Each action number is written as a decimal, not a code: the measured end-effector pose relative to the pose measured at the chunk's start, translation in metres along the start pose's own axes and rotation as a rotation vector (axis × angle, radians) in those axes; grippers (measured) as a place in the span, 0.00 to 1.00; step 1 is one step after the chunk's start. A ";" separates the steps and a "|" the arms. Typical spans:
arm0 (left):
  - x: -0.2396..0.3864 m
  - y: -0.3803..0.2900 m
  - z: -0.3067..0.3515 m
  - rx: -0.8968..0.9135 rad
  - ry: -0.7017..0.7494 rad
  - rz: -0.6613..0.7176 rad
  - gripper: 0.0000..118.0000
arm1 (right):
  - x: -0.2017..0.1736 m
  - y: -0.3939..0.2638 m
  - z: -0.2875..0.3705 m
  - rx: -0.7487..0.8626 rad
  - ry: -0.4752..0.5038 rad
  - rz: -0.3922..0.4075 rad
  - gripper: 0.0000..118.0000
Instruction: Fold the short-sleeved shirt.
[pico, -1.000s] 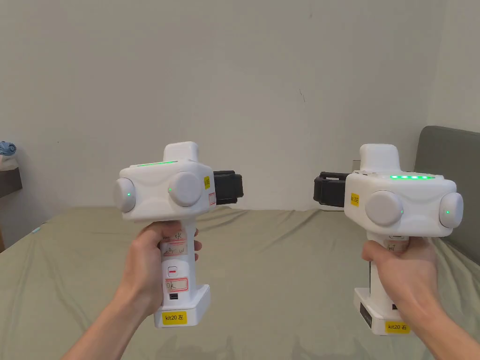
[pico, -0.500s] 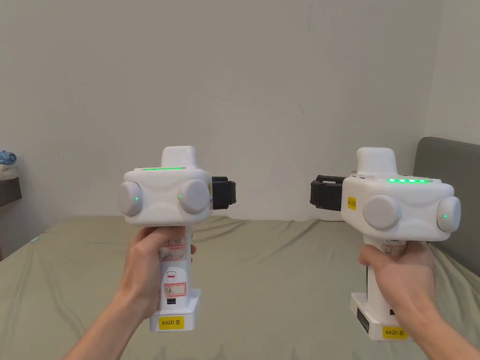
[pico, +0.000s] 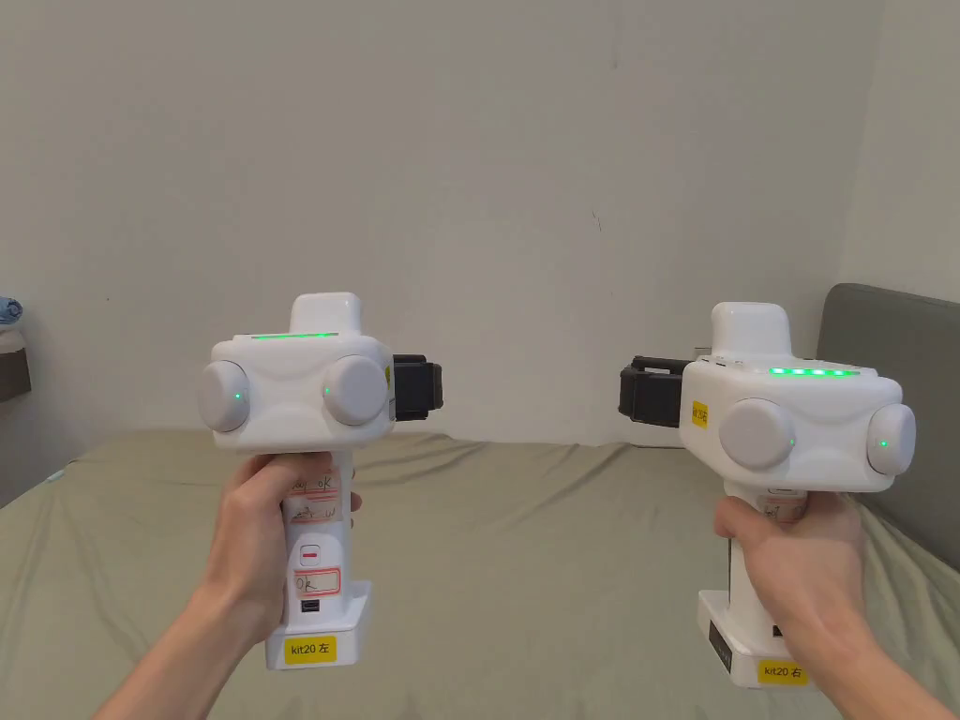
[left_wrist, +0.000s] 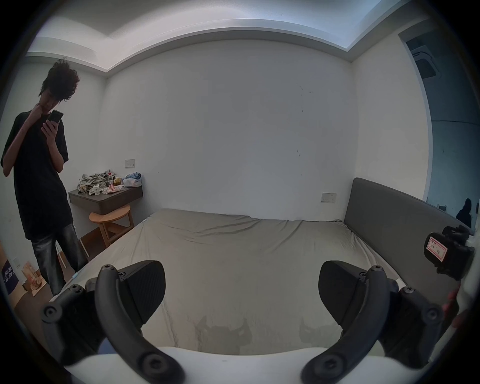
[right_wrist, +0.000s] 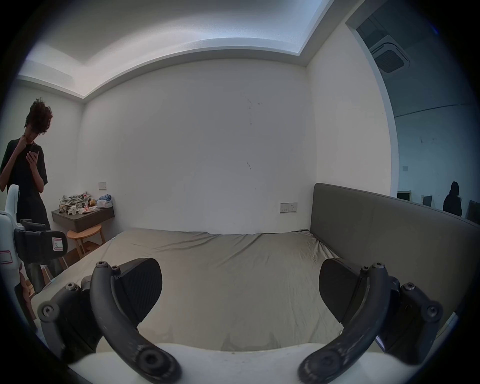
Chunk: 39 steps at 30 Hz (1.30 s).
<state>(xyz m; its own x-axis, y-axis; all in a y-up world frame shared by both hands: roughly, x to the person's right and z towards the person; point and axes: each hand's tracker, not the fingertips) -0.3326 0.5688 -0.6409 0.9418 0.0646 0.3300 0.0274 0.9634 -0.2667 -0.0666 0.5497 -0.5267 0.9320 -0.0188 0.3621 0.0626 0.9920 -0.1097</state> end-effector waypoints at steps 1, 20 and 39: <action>0.001 0.000 0.001 0.001 0.001 -0.002 0.99 | 0.000 0.000 0.000 -0.001 -0.003 0.001 1.00; -0.001 0.000 0.001 -0.012 0.000 -0.004 0.99 | 0.000 0.007 0.008 0.021 -0.013 0.014 1.00; -0.001 -0.004 0.006 -0.014 -0.002 0.014 0.99 | 0.014 0.023 0.026 -0.083 0.146 -0.161 1.00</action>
<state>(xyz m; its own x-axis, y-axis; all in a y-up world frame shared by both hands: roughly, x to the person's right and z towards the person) -0.3351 0.5665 -0.6349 0.9414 0.0784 0.3281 0.0192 0.9586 -0.2841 -0.0618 0.5755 -0.5003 0.9489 -0.1999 0.2444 0.2383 0.9612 -0.1391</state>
